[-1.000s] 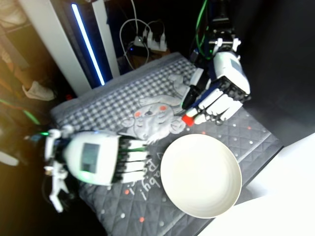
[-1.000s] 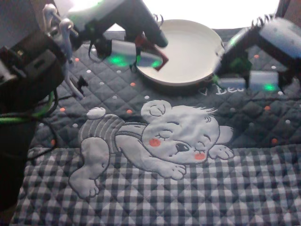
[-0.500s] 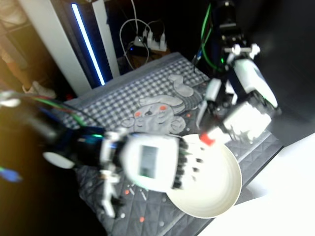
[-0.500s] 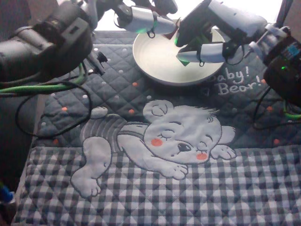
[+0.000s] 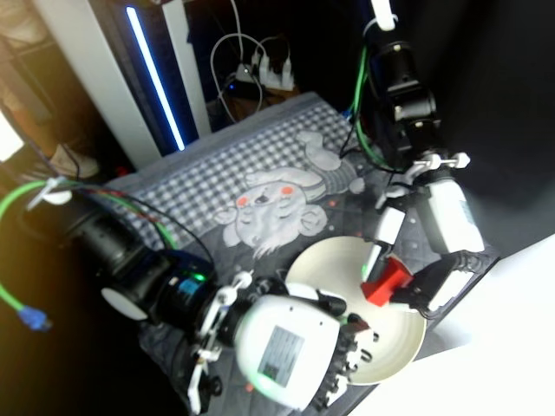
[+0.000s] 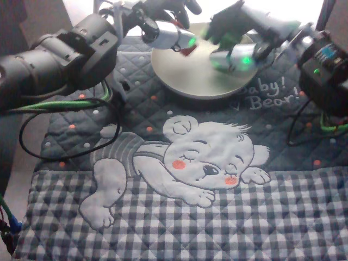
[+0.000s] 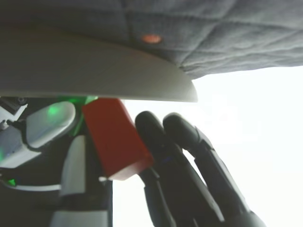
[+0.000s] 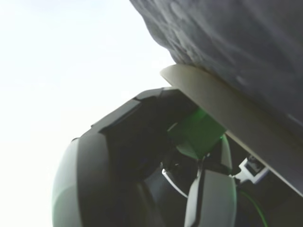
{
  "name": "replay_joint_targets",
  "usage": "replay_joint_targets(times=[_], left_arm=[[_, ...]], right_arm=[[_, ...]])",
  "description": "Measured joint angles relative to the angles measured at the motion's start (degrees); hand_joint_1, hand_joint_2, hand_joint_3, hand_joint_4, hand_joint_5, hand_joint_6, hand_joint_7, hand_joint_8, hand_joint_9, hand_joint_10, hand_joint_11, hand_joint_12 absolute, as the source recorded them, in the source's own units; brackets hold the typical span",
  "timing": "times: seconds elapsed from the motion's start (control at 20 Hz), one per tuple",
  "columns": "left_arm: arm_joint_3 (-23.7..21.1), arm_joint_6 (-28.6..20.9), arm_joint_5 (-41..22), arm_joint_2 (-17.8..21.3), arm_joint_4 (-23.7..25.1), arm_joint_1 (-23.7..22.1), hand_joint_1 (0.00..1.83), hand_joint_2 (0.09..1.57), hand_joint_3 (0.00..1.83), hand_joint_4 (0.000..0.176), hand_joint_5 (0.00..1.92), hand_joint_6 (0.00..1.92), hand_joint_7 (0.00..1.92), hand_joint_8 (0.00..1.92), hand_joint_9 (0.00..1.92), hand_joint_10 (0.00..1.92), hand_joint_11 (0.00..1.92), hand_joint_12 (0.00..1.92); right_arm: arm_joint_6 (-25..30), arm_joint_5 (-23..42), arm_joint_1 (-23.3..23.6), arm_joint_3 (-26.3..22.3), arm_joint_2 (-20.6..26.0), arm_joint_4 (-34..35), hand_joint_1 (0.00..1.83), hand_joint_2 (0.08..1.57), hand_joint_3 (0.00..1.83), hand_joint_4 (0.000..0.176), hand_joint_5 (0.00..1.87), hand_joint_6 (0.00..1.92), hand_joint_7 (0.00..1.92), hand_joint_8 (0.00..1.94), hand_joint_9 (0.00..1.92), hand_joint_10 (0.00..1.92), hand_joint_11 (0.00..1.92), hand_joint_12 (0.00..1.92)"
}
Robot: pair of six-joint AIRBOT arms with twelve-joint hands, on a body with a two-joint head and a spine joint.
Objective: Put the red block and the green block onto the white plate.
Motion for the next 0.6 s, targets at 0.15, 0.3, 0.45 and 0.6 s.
replay_joint_targets(times=[0.15,0.3,0.45,0.6], left_arm=[[-1.6,0.0,-1.5,2.0,-1.2,0.8,1.19,1.06,0.0,0.0,0.46,0.0,0.51,0.0,0.84,0.0,0.61,1.05],[-7.7,0.1,-4.2,5.9,-1.2,2.7,1.08,0.95,0.0,0.002,0.43,0.0,0.5,0.0,0.59,0.0,0.22,1.03],[-20.2,3.3,-10.6,14.6,-2.3,6.0,1.15,0.94,0.0,0.0,0.4,0.0,0.48,0.0,0.52,0.0,0.18,1.03],[-27.3,3.4,-20.4,21.3,-3.8,10.5,1.19,0.96,0.0,0.0,0.34,0.0,0.45,0.0,0.48,0.0,0.06,1.03]], right_arm=[[-0.2,-0.1,-0.3,-2.1,1.2,-0.5,0.65,0.87,0.0,0.175,0.0,0.0,0.06,0.0,0.08,0.0,0.01,0.42],[0.6,2.9,-0.3,-6.7,4.9,-0.6,0.63,0.89,0.0,0.176,0.0,0.0,0.03,0.0,0.0,0.0,0.0,0.21],[0.7,8.7,-1.1,-15.2,12.0,-0.5,0.63,0.84,0.0,0.176,0.0,0.0,0.0,0.0,0.0,0.0,0.0,0.0],[0.7,18.7,-6.3,-21.9,18.1,-0.2,0.59,0.84,0.0,0.176,0.0,0.0,0.01,0.0,0.0,0.0,0.03,0.01]])
